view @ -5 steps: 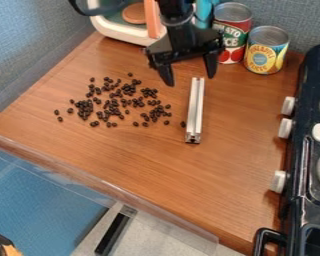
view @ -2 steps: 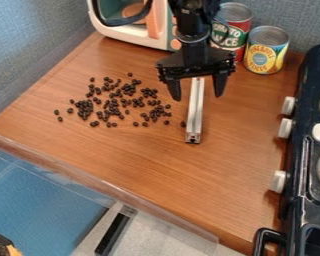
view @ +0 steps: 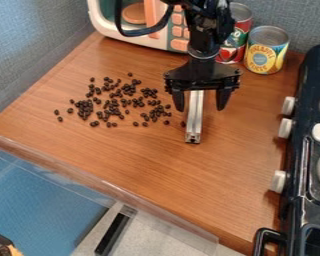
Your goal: Sweep into pile
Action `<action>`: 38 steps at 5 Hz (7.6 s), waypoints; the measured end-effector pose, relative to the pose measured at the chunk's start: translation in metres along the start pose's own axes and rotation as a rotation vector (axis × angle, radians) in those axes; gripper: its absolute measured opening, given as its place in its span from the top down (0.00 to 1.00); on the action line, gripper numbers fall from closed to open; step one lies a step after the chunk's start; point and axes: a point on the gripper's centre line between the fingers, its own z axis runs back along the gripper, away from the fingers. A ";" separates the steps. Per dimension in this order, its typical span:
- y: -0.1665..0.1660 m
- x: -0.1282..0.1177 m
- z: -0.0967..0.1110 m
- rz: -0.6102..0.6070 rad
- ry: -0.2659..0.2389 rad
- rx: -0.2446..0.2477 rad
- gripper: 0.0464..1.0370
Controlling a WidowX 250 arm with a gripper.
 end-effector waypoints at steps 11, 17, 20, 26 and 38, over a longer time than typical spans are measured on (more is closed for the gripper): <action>-0.005 -0.039 -0.006 -0.239 0.096 -0.049 0.66; 0.127 0.003 -0.013 -0.165 0.117 -0.037 0.66; 0.187 0.024 -0.014 -0.080 0.129 -0.034 0.66; 0.117 0.005 0.017 -0.141 0.106 -0.231 0.66; 0.137 0.056 -0.015 0.401 -0.042 -0.238 0.66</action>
